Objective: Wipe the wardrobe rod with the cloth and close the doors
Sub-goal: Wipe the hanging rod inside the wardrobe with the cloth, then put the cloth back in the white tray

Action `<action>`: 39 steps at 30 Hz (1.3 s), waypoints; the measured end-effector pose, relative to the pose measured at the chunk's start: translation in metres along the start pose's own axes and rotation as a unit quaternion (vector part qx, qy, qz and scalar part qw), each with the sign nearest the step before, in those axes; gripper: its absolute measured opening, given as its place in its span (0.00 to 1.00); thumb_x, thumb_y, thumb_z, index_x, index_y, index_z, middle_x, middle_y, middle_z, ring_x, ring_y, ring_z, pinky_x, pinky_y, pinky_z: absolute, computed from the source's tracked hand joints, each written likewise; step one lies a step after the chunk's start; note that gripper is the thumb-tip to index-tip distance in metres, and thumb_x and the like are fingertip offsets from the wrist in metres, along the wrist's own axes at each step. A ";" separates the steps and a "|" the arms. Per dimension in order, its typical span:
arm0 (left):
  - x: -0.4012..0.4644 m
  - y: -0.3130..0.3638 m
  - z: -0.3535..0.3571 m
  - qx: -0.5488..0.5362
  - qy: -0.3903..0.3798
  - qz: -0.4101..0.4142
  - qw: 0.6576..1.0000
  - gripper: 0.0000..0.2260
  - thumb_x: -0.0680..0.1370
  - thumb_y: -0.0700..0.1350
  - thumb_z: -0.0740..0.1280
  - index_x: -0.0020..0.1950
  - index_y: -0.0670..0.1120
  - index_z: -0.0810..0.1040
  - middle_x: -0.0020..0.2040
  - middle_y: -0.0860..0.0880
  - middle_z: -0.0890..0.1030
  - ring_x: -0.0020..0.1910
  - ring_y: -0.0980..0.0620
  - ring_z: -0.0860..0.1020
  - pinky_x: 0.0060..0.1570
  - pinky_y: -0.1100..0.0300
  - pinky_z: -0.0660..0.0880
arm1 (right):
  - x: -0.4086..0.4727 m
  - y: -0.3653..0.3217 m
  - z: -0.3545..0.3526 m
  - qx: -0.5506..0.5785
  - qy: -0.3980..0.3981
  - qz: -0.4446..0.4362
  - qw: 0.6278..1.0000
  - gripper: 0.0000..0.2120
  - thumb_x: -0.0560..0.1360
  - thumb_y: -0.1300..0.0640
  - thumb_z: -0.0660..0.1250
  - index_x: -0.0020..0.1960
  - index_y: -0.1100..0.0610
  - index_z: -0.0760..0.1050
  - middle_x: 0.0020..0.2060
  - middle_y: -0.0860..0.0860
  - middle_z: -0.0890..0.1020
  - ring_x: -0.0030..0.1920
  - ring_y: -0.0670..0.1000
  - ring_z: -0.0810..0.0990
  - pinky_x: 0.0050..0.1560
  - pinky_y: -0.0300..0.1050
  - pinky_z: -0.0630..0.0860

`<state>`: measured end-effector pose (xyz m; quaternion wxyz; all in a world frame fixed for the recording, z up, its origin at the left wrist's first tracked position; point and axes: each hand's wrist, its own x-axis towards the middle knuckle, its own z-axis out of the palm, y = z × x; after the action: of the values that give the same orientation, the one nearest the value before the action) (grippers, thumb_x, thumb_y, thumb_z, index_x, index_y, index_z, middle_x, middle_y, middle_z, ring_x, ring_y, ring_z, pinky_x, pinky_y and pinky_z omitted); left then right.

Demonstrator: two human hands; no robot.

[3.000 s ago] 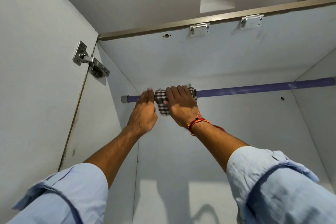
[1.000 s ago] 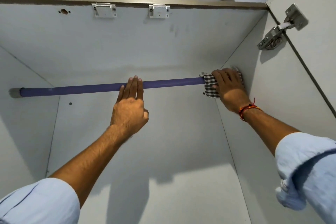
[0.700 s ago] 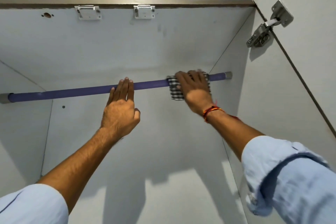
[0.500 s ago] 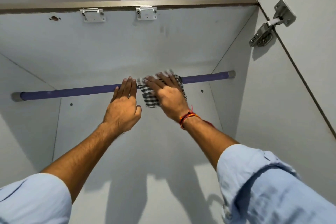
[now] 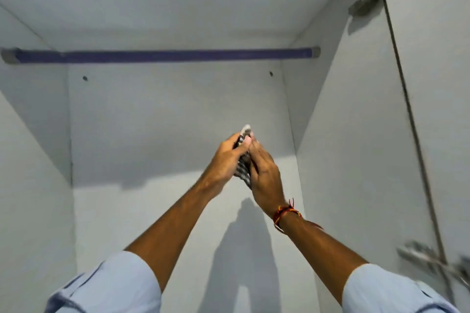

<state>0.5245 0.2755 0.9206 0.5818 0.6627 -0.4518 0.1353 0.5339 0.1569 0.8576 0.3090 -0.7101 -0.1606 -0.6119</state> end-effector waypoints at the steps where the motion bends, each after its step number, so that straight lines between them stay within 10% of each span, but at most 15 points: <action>1: -0.020 -0.018 0.016 -0.008 -0.021 -0.030 0.999 0.16 0.82 0.45 0.63 0.68 0.44 0.75 0.54 0.49 0.83 0.53 0.52 0.81 0.55 0.58 0.77 | -0.036 0.004 -0.008 0.004 -0.003 0.045 0.999 0.24 0.84 0.66 0.58 0.79 0.54 0.65 0.80 0.49 0.67 0.80 0.49 0.64 0.79 0.55 0.66; 7: -0.160 -0.111 0.120 -0.048 -0.075 -0.185 0.979 0.09 0.80 0.39 0.63 0.48 0.36 0.81 0.47 0.33 0.84 0.41 0.47 0.80 0.46 0.51 0.76 | -0.254 -0.002 -0.087 0.039 -0.008 0.347 0.937 0.24 0.86 0.49 0.55 0.82 0.46 0.57 0.81 0.44 0.62 0.81 0.43 0.61 0.83 0.51 0.60; 11: -0.283 -0.148 0.214 -0.123 -0.197 -0.283 0.931 0.08 0.79 0.37 0.64 0.49 0.41 0.83 0.47 0.40 0.86 0.44 0.47 0.82 0.48 0.51 0.78 | -0.416 -0.038 -0.175 0.136 0.084 0.637 0.754 0.27 0.84 0.39 0.53 0.81 0.41 0.53 0.79 0.47 0.67 0.74 0.49 0.71 0.70 0.45 0.75; 13: -0.336 -0.158 0.246 -0.168 -0.236 -0.322 0.901 0.09 0.79 0.36 0.64 0.46 0.44 0.83 0.42 0.46 0.86 0.42 0.50 0.82 0.45 0.55 0.78 | -0.469 -0.064 -0.212 0.229 0.138 0.685 0.677 0.25 0.84 0.41 0.56 0.79 0.44 0.58 0.75 0.52 0.74 0.72 0.58 0.76 0.69 0.61 0.76; 20: -0.561 -0.157 0.388 -0.175 -0.419 -0.412 0.790 0.26 0.76 0.27 0.64 0.73 0.40 0.69 0.66 0.36 0.77 0.64 0.37 0.77 0.66 0.45 0.74 | -0.649 -0.164 -0.345 0.022 0.320 0.742 0.588 0.36 0.78 0.75 0.63 0.81 0.54 0.57 0.70 0.58 0.77 0.69 0.63 0.78 0.74 0.62 0.72; 26: -0.704 -0.140 0.474 -0.087 -0.552 -0.496 0.665 0.31 0.69 0.20 0.62 0.71 0.38 0.73 0.64 0.38 0.79 0.51 0.46 0.79 0.46 0.60 0.81 | -0.772 -0.210 -0.440 -0.153 0.191 0.794 0.556 0.36 0.75 0.77 0.64 0.80 0.63 0.58 0.79 0.59 0.65 0.77 0.49 0.63 0.74 0.32 0.58; 30: -0.748 -0.146 0.546 -0.026 -0.584 -0.457 0.670 0.29 0.69 0.19 0.61 0.68 0.35 0.75 0.64 0.37 0.79 0.52 0.48 0.79 0.35 0.74 0.77 | -0.833 -0.202 -0.489 -0.136 0.177 0.833 0.507 0.37 0.76 0.75 0.63 0.81 0.57 0.56 0.77 0.56 0.68 0.73 0.49 0.70 0.74 0.36 0.66; 35: -0.777 -0.170 0.621 0.047 -0.621 -0.389 0.678 0.29 0.68 0.21 0.59 0.67 0.38 0.77 0.66 0.40 0.79 0.63 0.43 0.79 0.65 0.48 0.76 | -0.889 -0.164 -0.530 -0.127 0.139 0.862 0.471 0.40 0.75 0.73 0.62 0.81 0.48 0.56 0.69 0.53 0.78 0.67 0.56 0.79 0.70 0.52 0.75; 39: -0.812 -0.195 0.669 0.091 -0.623 -0.371 0.682 0.31 0.68 0.21 0.58 0.68 0.41 0.76 0.67 0.44 0.78 0.67 0.49 0.75 0.66 0.63 0.71 | -0.941 -0.129 -0.557 -0.111 0.107 0.873 0.462 0.41 0.74 0.74 0.61 0.82 0.52 0.53 0.74 0.55 0.71 0.68 0.49 0.74 0.71 0.42 0.71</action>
<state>-0.0104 0.0200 0.0302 0.1053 0.7570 -0.4126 -0.4956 -0.1606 0.0418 0.0111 0.6153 -0.4369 0.6474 -0.1069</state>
